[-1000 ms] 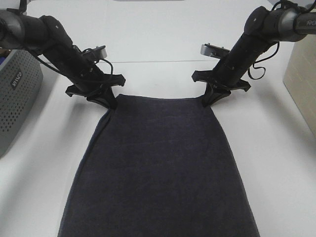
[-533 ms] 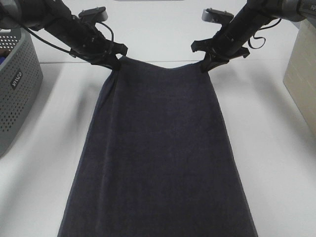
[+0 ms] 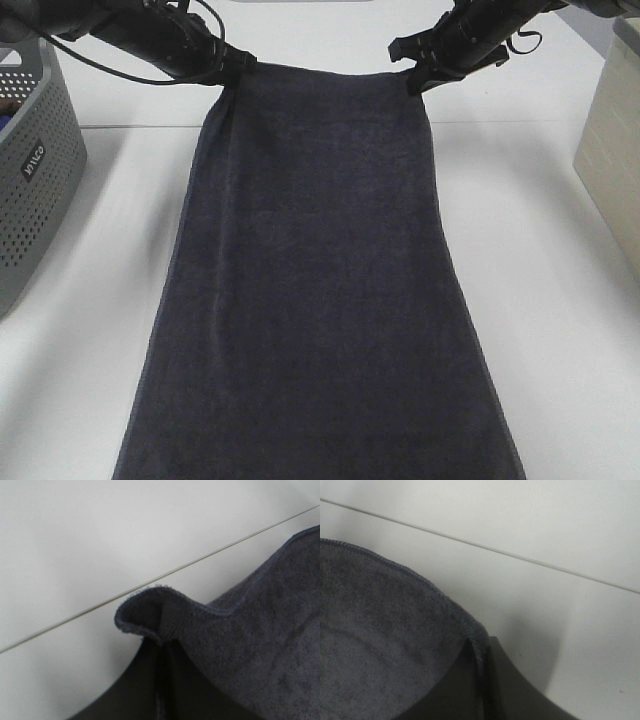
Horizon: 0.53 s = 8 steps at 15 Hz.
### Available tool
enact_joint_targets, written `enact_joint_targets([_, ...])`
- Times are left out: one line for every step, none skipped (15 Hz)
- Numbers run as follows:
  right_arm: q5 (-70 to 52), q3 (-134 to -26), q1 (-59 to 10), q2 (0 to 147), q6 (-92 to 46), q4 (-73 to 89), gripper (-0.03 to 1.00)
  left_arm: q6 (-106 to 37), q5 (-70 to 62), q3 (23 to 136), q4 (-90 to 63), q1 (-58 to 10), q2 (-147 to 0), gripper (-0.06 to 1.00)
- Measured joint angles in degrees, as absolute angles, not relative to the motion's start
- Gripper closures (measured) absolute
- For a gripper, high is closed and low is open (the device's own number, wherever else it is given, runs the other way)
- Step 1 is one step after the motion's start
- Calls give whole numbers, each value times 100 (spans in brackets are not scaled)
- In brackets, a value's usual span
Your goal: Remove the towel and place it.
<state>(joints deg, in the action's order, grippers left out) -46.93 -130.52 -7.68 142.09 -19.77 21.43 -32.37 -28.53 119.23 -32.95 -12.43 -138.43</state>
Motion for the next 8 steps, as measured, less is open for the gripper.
enact_joint_targets([-4566,-13052,-768,14209,-1994,2194,96,-3306,-2767,11923,-3295,-1243,-13843,93])
enact_joint_targets([-4469,-13052,-768,14209,-2040,2235,96,-3335,-2693,11923,-3295,-1243,-13843,93])
enact_joint_targets([-4377,-13052,-768,14209,-2114,2252,96,-3346,-2613,11923,-3295,-1243,-13843,93])
enact_joint_targets([-4240,-13052,-768,14209,-2194,2309,96,-3358,-2481,11923,-3295,-1243,-13843,93])
enact_joint_targets([-4165,-13052,-768,14209,-2252,2349,96,-3358,-2389,11923,-3295,-1243,-13843,93])
enact_joint_targets([-4016,-13052,-768,14209,-2292,2401,96,-3358,-2206,11923,-3295,-1243,-13843,93])
enact_joint_targets([-3919,-13052,-768,14209,-2355,2401,96,-3386,-2074,11923,-3295,-1243,-13843,93])
enact_joint_targets([-3810,-13052,-768,14209,-2429,2401,96,-3421,-1977,11923,-3300,-1243,-13843,93])
